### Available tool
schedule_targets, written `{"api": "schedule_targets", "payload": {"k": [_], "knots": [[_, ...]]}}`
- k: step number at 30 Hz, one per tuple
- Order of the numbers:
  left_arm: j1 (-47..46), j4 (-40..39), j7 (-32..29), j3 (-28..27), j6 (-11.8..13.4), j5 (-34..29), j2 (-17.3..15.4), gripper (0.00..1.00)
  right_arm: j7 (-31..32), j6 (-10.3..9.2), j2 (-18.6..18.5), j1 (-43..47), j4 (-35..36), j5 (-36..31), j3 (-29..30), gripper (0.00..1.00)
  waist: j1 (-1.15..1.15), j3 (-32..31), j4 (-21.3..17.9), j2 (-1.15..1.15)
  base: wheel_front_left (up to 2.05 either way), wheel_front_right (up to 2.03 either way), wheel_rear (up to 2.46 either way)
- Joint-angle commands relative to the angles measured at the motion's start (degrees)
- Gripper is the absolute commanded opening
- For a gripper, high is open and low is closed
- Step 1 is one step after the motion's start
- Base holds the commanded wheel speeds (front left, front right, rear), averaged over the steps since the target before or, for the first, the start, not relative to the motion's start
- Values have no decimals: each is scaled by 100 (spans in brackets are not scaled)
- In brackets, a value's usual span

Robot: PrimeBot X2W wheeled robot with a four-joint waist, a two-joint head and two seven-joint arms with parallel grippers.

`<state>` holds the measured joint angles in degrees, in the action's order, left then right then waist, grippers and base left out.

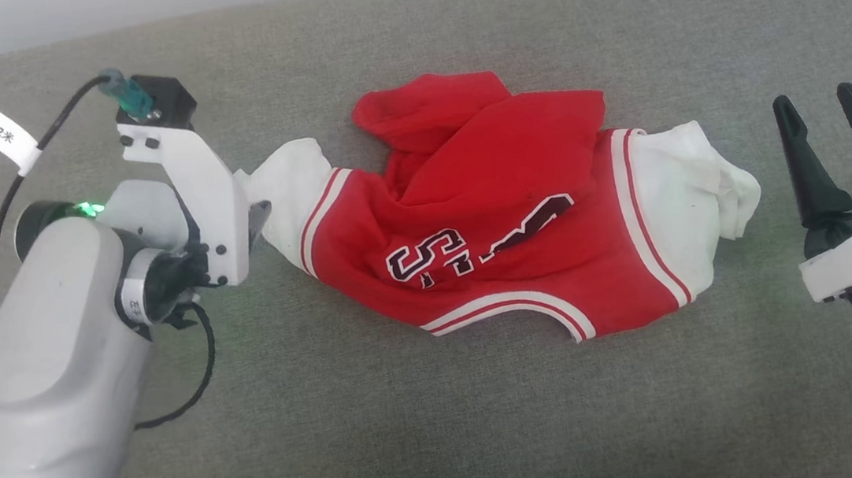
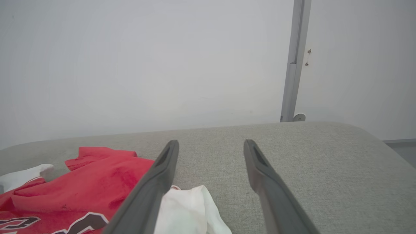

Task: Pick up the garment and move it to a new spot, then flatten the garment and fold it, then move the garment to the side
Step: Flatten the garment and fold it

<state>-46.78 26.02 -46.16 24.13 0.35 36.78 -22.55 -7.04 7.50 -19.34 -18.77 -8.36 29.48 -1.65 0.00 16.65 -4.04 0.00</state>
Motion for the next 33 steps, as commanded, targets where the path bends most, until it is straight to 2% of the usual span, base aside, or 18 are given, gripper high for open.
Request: {"api": "schedule_targets", "payload": {"k": [1, 8, 11, 15, 16, 17, 21, 25, 30, 33], "knots": [[115, -35, -50, 9, 71, 46, 9, 100, 22, -2, 35, -9, 26, -17, -12, 100, 0, 18, -22, 0, 0, 0, 0], [124, 279, -96, -10, 353, 43, 95, 100, 16, -2, 46, -121, 94, 26, -77, 100, 0, 159, -185, 0, 0, 0, 0], [69, 576, -90, -76, 496, 119, 264, 100, -4, -2, 31, -139, 94, 40, -81, 100, 0, 224, -255, 0, 0, 0, 0], [63, 997, -22, -125, 520, 276, 473, 100, -18, -2, 21, -181, 82, 57, -76, 100, 0, 304, -331, 0, 0, 0, 0], [63, 1125, -18, -129, 491, 324, 521, 15, -30, -2, 14, -188, 73, 54, -72, 100, 0, 315, -341, 0, 0, 0, 0], [69, 1240, -20, -162, 537, 384, 564, 0, -40, -2, 13, -197, 66, 57, -66, 100, 0, 322, -347, 0, 0, 0, 0], [22, 1462, 80, -184, 489, 415, 590, 0, -51, -2, -1, -178, 48, 67, -24, 100, 0, 322, -336, 0, 0, 0, 0], [64, 1408, 131, -260, 535, 406, 413, 0, -44, -2, -18, -73, 35, 46, 53, 100, 0, 235, -255, 0, 0, 0, 0], [237, 860, 84, -283, 572, 395, 220, 0, 7, -2, -27, 44, 58, -4, 143, 100, 0, 103, -119, 0, 0, 0, 0], [479, 166, -66, -334, 739, 408, 25, 0, 57, -2, -16, 147, 94, -32, 215, 100, 0, 3, -9, 0, 0, 0, 0]]}}
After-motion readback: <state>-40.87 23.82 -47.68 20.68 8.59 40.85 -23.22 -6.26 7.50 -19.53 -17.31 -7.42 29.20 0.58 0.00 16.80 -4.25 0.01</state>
